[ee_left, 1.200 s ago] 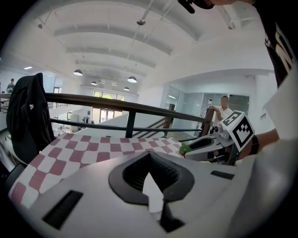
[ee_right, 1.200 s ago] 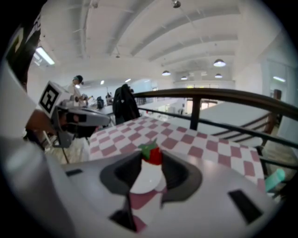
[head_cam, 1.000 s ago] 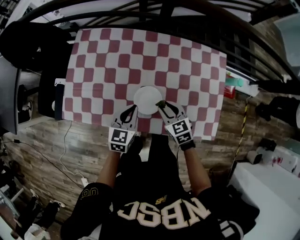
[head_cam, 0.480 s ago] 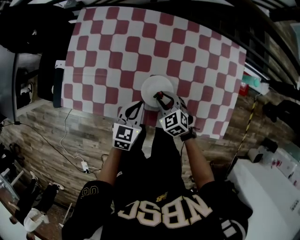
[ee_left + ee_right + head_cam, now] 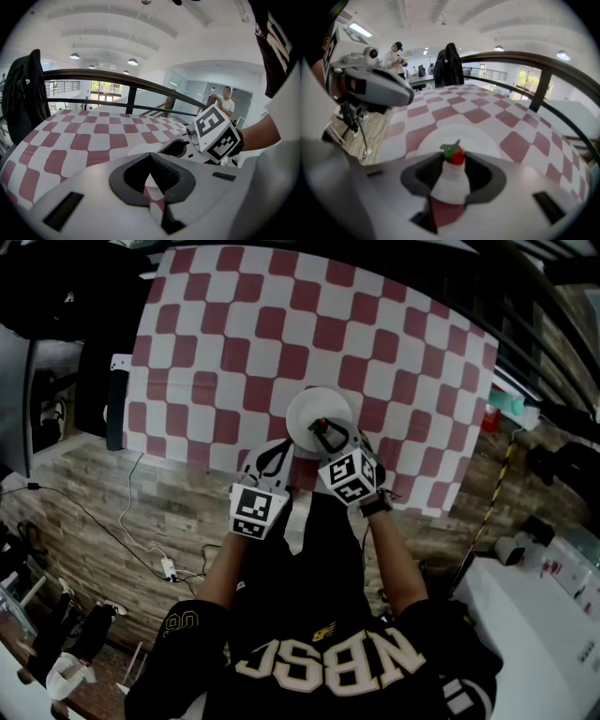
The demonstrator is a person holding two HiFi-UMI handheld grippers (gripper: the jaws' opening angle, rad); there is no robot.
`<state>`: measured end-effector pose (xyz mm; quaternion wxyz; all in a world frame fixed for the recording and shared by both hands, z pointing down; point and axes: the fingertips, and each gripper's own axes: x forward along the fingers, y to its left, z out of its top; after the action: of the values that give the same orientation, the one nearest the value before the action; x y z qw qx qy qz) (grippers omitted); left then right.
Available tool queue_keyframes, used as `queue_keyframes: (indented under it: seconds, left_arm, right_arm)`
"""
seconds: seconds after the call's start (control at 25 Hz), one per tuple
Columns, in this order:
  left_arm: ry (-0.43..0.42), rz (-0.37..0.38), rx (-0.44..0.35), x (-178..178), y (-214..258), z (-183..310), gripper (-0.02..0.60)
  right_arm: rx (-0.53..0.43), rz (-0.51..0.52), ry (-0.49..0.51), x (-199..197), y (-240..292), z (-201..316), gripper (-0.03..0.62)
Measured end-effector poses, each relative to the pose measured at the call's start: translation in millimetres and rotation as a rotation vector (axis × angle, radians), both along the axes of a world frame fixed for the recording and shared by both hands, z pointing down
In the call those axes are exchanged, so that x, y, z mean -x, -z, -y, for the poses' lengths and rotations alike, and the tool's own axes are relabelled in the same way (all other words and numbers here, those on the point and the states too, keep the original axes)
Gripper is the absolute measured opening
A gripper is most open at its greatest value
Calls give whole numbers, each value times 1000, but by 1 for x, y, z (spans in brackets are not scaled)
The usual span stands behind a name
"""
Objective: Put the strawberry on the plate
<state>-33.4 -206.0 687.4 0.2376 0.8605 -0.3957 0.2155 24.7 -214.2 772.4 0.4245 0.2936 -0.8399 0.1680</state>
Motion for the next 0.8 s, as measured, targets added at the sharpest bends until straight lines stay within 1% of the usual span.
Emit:
queue_keyframes:
  seconds: [0.08, 0.2, 0.36, 0.48, 0.68, 0.8]
  left_arm:
    - [0, -3, -4, -1, 3, 0, 14]
    - [4, -8, -10, 0, 9, 0, 14]
    - [11, -20, -27, 2, 23, 0, 14]
    - [23, -38, -51, 5, 39, 3, 14]
    - [39, -71, -106, 7, 76, 8, 14]
    - [31, -81, -158, 5, 104, 15, 14]
  right_arm:
    - [29, 7, -3, 1, -2, -1, 140]
    - [53, 26, -15, 0, 1, -1, 175]
    - [22, 25, -41, -8, 17, 3, 184]
    - [-18, 31, -73, -14, 38, 6, 184]
    - [-62, 68, -125, -16, 86, 3, 184]
    - [-123, 111, -171, -17, 123, 7, 183]
